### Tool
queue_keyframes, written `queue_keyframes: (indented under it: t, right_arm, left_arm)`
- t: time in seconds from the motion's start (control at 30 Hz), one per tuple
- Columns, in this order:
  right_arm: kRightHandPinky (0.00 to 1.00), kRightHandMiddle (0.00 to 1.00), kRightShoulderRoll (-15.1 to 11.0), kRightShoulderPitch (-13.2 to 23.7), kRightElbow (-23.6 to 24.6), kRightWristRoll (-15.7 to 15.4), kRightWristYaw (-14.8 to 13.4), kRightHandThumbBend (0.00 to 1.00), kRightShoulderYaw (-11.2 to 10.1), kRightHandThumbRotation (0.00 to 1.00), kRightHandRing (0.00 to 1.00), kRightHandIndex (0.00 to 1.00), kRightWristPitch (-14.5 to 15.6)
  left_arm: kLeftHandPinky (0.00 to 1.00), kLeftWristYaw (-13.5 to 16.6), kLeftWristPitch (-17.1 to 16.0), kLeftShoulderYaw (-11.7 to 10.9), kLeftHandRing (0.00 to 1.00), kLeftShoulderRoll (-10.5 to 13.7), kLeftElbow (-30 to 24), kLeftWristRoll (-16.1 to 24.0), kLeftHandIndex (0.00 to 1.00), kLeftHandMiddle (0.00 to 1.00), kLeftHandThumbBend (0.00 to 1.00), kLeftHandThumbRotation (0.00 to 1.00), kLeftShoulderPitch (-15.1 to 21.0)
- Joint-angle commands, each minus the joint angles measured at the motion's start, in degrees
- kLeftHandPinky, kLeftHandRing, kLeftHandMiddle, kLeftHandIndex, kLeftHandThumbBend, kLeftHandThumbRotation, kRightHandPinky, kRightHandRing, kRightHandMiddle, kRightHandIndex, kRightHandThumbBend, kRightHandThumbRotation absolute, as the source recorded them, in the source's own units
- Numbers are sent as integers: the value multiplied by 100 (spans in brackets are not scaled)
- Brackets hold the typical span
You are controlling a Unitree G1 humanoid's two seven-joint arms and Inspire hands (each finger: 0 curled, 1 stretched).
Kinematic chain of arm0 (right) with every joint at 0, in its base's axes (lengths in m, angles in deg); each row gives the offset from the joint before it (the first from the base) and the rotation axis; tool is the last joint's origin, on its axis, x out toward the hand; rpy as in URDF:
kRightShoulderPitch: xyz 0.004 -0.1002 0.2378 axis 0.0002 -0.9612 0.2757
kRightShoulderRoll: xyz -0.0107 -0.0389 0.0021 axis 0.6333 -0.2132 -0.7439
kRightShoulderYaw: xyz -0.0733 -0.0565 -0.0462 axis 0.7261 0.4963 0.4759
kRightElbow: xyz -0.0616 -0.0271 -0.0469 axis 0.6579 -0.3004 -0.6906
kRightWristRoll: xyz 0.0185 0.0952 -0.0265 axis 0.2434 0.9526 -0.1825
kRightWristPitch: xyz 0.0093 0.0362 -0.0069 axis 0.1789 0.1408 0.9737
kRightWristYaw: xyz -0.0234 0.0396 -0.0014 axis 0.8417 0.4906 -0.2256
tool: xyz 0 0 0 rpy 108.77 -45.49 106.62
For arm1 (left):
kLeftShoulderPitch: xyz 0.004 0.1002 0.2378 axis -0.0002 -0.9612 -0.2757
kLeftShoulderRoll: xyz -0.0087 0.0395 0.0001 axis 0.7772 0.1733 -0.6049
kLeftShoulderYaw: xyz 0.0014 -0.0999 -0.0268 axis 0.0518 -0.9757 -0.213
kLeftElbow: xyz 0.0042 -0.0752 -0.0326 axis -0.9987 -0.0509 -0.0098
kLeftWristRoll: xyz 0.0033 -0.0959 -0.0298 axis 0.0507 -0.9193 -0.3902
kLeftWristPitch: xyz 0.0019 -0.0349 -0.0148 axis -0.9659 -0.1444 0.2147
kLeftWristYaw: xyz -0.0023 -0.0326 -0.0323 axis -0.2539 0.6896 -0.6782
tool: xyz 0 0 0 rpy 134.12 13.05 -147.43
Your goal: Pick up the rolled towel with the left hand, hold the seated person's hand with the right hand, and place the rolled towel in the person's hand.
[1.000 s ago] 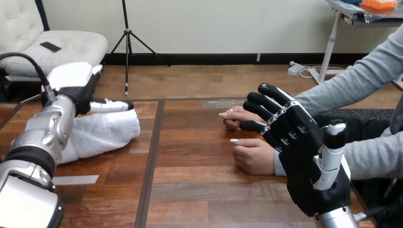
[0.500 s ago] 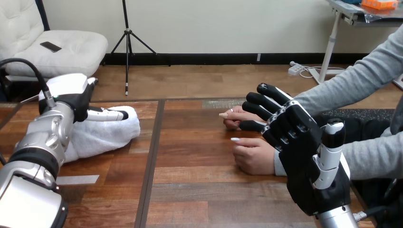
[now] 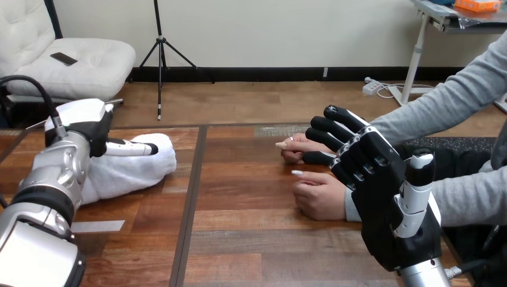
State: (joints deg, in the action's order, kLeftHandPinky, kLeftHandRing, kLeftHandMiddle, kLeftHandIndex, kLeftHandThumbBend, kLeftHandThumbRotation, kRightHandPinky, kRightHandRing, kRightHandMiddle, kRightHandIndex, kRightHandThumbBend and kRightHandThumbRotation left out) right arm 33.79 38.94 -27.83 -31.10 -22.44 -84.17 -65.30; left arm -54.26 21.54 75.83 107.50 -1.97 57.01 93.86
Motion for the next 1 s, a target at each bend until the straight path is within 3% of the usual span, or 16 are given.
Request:
queue_keyframes:
  t: [0.0, 0.47, 0.97]
  right_arm:
    - [70, 80, 75, 316, 37, 22, -4, 89, -7, 100, 81, 80, -142]
    - [69, 80, 91, 260, 65, -31, -20, 90, 5, 100, 81, 79, -204]
    - [68, 79, 100, 180, 157, 63, -8, 91, 16, 100, 80, 79, -190]
  left_arm:
    - [97, -58, 64, 43, 99, 41, 18, -42, 100, 100, 86, 83, 425]
    - [100, -118, 70, 80, 100, 13, 32, -13, 100, 100, 87, 90, 331]
    - [100, -146, 103, 50, 100, -111, 53, -70, 100, 100, 88, 91, 275]
